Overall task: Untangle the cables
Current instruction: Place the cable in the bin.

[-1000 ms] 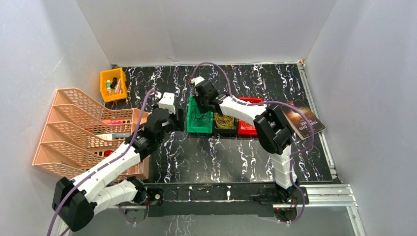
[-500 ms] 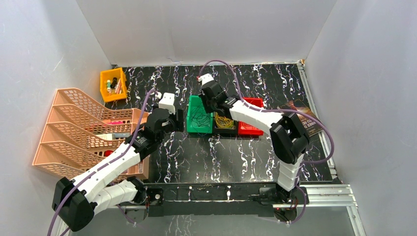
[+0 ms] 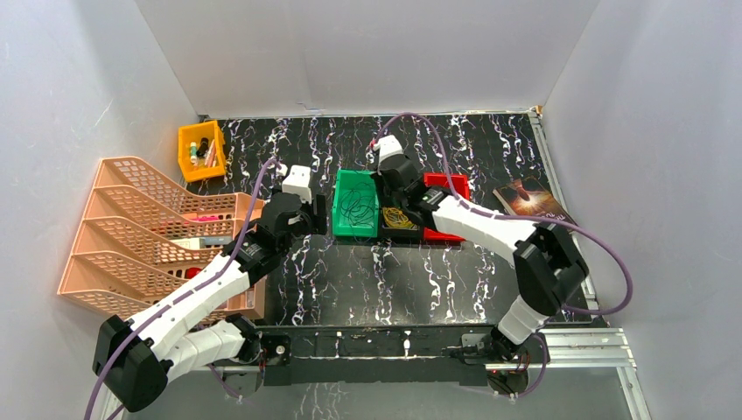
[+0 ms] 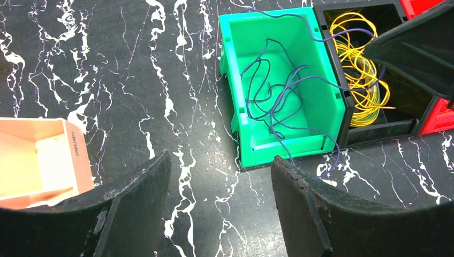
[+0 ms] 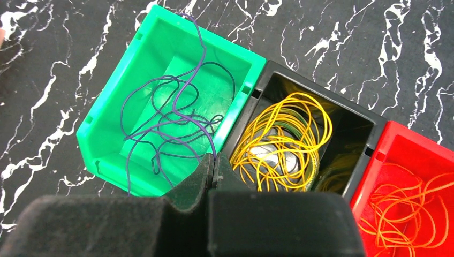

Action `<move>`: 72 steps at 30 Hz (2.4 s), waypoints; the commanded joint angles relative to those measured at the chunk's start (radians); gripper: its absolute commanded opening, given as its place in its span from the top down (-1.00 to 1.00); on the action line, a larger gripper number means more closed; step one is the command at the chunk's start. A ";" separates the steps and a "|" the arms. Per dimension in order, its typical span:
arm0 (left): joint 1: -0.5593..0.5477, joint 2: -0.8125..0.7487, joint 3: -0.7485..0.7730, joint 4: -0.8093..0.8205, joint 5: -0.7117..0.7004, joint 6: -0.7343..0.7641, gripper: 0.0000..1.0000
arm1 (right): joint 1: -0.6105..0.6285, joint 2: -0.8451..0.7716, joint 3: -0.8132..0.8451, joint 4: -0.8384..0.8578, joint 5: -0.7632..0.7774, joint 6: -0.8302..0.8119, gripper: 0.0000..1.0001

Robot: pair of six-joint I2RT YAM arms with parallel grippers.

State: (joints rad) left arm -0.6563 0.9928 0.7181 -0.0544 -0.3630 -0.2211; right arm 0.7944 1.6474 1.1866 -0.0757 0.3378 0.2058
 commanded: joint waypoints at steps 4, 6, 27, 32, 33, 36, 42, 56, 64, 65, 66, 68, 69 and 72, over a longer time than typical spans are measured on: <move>0.004 -0.015 0.022 -0.003 -0.025 -0.001 -0.35 | 0.000 -0.138 -0.100 0.230 -0.015 -0.012 1.00; 0.004 -0.016 0.021 0.000 -0.025 -0.001 -0.35 | 0.000 -0.157 -0.119 0.269 -0.025 -0.013 1.00; 0.005 -0.005 0.028 0.004 -0.028 -0.001 -0.35 | 0.000 -0.284 -0.175 0.354 -0.072 -0.041 1.00; 0.005 -0.006 0.028 0.002 -0.030 -0.004 -0.35 | 0.000 -0.254 -0.148 0.298 -0.062 -0.045 1.00; 0.006 -0.009 0.026 0.002 -0.030 -0.004 -0.35 | 0.000 -0.245 -0.143 0.287 -0.059 -0.045 1.00; 0.006 -0.011 0.030 -0.003 -0.034 -0.003 -0.35 | 0.000 -0.210 -0.116 0.240 -0.047 -0.046 1.00; 0.006 -0.026 0.056 -0.031 -0.049 0.012 -0.35 | 0.000 -0.106 -0.023 0.118 -0.045 -0.051 1.00; 0.006 -0.040 0.062 -0.044 -0.057 0.022 -0.36 | 0.000 0.068 0.119 -0.029 -0.010 -0.030 1.00; 0.006 -0.057 0.066 -0.057 -0.070 0.031 -0.36 | 0.000 0.208 0.246 -0.001 -0.054 -0.029 1.00; 0.006 -0.061 0.065 -0.061 -0.072 0.031 -0.36 | 0.000 0.226 0.267 -0.008 -0.059 -0.030 1.00; 0.006 -0.066 0.063 -0.064 -0.075 0.031 -0.36 | 0.000 0.247 0.288 -0.014 -0.063 -0.029 1.00; 0.006 -0.080 0.061 -0.071 -0.080 0.031 -0.36 | 0.000 0.289 0.324 -0.023 -0.077 -0.029 1.00; 0.005 -0.087 0.057 -0.072 -0.084 0.031 -0.36 | 0.000 0.307 0.338 -0.026 -0.080 -0.031 1.00; 0.006 -0.100 0.056 -0.083 -0.092 0.032 -0.36 | 0.000 0.352 0.375 -0.031 -0.083 -0.033 1.00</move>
State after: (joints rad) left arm -0.6563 0.9352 0.7471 -0.1150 -0.4213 -0.2016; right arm 0.7940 1.9602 1.4849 -0.1135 0.2699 0.1764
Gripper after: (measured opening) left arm 0.676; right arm 0.017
